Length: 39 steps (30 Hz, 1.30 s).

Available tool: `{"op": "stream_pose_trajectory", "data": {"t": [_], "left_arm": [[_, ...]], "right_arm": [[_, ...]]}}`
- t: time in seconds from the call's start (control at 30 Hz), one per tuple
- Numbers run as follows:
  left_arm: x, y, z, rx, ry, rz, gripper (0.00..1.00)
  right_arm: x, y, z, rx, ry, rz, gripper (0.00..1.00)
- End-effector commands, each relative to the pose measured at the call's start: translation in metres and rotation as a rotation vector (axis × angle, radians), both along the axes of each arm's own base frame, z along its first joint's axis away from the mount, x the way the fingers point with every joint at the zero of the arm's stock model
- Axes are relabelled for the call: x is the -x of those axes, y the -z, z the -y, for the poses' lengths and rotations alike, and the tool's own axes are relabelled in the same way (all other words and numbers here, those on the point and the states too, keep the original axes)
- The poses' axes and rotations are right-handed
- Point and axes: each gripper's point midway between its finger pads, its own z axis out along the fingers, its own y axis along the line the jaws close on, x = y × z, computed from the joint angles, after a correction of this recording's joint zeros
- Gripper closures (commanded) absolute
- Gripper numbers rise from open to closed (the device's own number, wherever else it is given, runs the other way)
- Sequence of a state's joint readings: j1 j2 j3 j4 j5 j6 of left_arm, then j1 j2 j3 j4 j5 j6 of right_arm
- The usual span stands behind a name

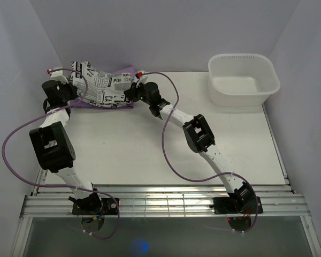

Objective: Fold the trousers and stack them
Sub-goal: Neatly place the folded trousers to the corner

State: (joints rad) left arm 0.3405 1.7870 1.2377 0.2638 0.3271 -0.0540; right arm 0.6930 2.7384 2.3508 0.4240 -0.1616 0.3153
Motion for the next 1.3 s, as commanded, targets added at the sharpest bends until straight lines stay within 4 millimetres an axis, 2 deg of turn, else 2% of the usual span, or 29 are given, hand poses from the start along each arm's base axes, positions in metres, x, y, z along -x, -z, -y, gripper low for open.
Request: {"op": "stream_pose_trajectory", "data": {"t": [0.0,0.03,0.2,0.4,0.5,0.53,0.6,0.63,0.67,0.77,0.8,0.83,0.87,0.9,0.93,0.97,1.0,1.03,1.07,1.1,1.13,1.17,1.2,1.23,1.27], "left_arm": [[-0.004,-0.051,-0.028,-0.028,-0.052,0.178,1.00],[-0.004,-0.051,-0.032,-0.028,-0.058,0.182,1.00],[-0.011,-0.049,-0.044,-0.034,-0.055,0.197,1.00],[-0.018,-0.044,-0.051,-0.016,-0.060,0.208,1.00],[-0.020,-0.038,-0.054,-0.019,-0.066,0.202,1.00],[-0.021,-0.034,-0.056,-0.020,-0.078,0.196,1.00],[-0.022,-0.022,-0.061,-0.015,-0.092,0.176,1.00],[-0.022,-0.018,-0.062,-0.011,-0.097,0.168,1.00],[-0.021,-0.003,-0.062,-0.001,-0.100,0.143,1.00],[-0.020,0.018,-0.065,-0.003,-0.112,0.115,1.00],[-0.021,0.034,-0.067,-0.006,-0.113,0.088,1.00],[-0.023,0.041,-0.069,-0.009,-0.117,0.082,1.00],[-0.024,0.048,-0.072,-0.011,-0.122,0.071,1.00],[-0.027,0.063,-0.072,-0.009,-0.118,0.045,1.00],[-0.031,0.067,-0.076,-0.010,-0.125,0.036,1.00],[-0.033,0.071,-0.078,-0.007,-0.131,0.028,1.00],[-0.034,0.075,-0.083,-0.004,-0.150,0.017,1.00],[-0.037,0.081,-0.086,0.007,-0.157,0.002,1.00],[-0.038,0.083,-0.089,0.008,-0.166,-0.009,1.00],[-0.038,0.084,-0.093,0.006,-0.182,-0.018,1.00],[-0.040,0.085,-0.096,-0.002,-0.182,-0.032,0.90],[-0.041,0.085,-0.098,-0.005,-0.187,-0.040,0.76],[-0.043,0.084,-0.100,-0.007,-0.190,-0.050,0.62],[-0.041,0.088,-0.100,0.002,-0.192,-0.086,0.48],[-0.048,0.072,-0.105,-0.014,-0.190,-0.066,0.24]], "right_arm": [[-0.013,-0.098,0.002,-0.206,0.111,0.233,0.92],[-0.014,-0.092,0.001,-0.203,0.116,0.228,0.92],[-0.014,-0.089,0.001,-0.179,0.122,0.267,0.92],[-0.017,-0.101,0.007,-0.172,0.142,0.345,0.92],[-0.021,-0.097,0.008,-0.166,0.156,0.367,0.92],[-0.022,-0.087,0.007,-0.157,0.155,0.367,0.92],[-0.024,-0.080,0.008,-0.155,0.165,0.377,0.92],[-0.028,-0.068,0.009,-0.152,0.192,0.366,0.92],[-0.029,-0.062,0.009,-0.151,0.196,0.362,0.92],[-0.029,-0.035,0.006,-0.131,0.190,0.328,0.92],[-0.029,-0.030,0.007,-0.127,0.196,0.322,0.92],[-0.030,-0.020,0.008,-0.115,0.200,0.312,0.90],[-0.031,-0.019,0.009,-0.113,0.210,0.315,0.73],[-0.032,-0.017,0.009,-0.112,0.218,0.316,0.64],[-0.034,-0.016,0.011,-0.108,0.231,0.312,0.51],[-0.035,-0.018,0.012,-0.110,0.234,0.319,0.26],[-0.035,-0.021,0.012,-0.105,0.236,0.330,0.16],[-0.036,-0.033,0.015,-0.109,0.241,0.348,0.07],[-0.038,-0.036,0.019,-0.103,0.251,0.353,0.05],[-0.041,-0.044,0.025,-0.104,0.258,0.362,0.07],[-0.040,-0.073,0.030,-0.127,0.264,0.385,0.09],[-0.046,-0.083,0.041,-0.119,0.275,0.378,0.10],[-0.045,-0.078,0.047,-0.097,0.272,0.359,0.10],[-0.040,-0.119,0.056,-0.112,0.272,0.401,0.10],[-0.040,-0.129,0.064,-0.094,0.263,0.410,0.10]]}}
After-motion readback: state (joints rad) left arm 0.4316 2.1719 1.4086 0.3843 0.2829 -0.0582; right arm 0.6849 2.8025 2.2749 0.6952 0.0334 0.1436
